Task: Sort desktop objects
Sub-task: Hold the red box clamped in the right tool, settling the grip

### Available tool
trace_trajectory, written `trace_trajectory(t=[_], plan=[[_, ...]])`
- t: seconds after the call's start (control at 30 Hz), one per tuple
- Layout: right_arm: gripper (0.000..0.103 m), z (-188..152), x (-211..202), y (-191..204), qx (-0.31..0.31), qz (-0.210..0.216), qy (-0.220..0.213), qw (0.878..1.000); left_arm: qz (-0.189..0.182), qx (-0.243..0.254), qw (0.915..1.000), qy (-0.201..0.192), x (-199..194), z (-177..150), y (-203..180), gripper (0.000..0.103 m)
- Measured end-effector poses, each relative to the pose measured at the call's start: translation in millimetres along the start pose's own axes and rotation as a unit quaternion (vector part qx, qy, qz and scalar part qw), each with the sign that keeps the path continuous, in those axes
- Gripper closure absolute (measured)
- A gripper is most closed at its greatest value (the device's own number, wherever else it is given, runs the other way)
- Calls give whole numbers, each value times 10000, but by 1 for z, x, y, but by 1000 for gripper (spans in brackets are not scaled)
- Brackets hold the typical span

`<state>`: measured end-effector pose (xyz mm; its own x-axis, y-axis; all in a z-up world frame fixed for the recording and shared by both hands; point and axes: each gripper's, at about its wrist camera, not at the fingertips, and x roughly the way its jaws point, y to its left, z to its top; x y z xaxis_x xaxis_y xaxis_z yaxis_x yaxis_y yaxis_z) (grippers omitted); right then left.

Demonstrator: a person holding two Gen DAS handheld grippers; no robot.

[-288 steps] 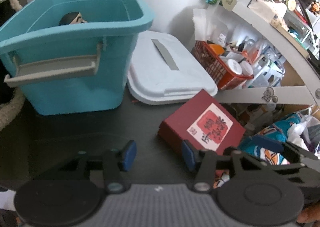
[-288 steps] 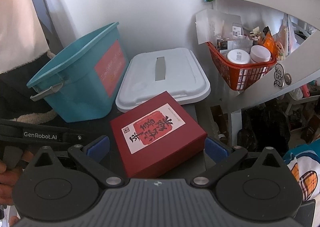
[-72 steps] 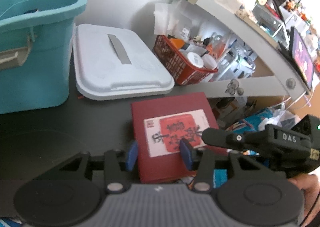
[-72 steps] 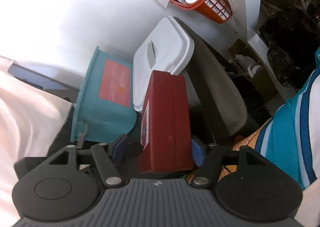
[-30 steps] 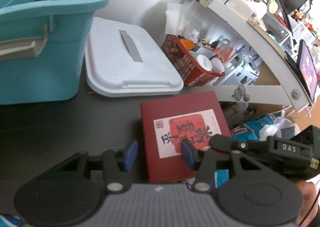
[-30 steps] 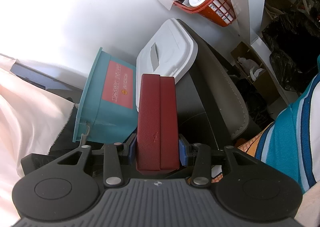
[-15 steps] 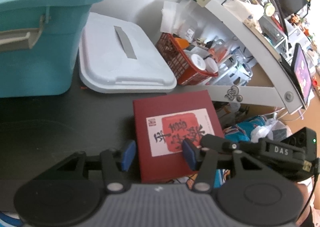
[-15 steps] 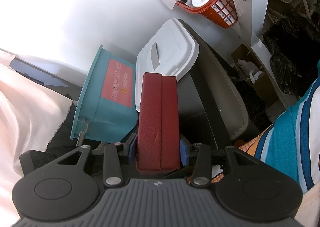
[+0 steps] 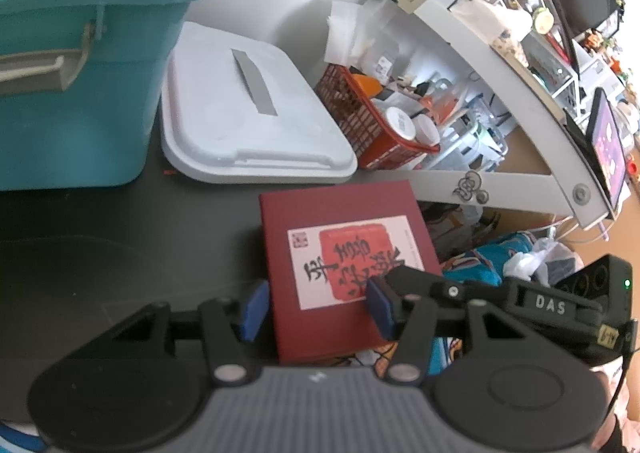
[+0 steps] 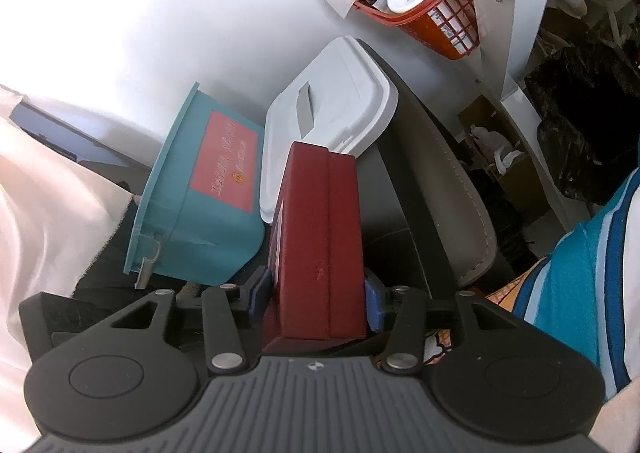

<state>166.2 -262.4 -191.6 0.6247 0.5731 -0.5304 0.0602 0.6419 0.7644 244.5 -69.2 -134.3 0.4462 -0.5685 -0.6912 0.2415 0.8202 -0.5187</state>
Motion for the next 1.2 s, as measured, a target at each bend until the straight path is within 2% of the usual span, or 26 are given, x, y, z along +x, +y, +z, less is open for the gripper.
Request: trace_trajectory(t=[0.2,0.4,0.6,0.93,1.2], plan=[[52,0,2,-2,55,56,30,10000,25,14,10000,-4,-1,1,1,46],[57,1,-3,3,-44,205,-19,9998,197,-105,9997,-60,-6,4,7,45],[58,0,-11,8,-136,114,22,9998,245,-258,9994,-24,-4,3,15,45],[58,1,-13,3,5,161,114,9998,196,-387,9991,10,-1,2,19,41],[56,2,-11,-3,247,224,186,9993,-101,-507,9986,64,1,0,19,39]])
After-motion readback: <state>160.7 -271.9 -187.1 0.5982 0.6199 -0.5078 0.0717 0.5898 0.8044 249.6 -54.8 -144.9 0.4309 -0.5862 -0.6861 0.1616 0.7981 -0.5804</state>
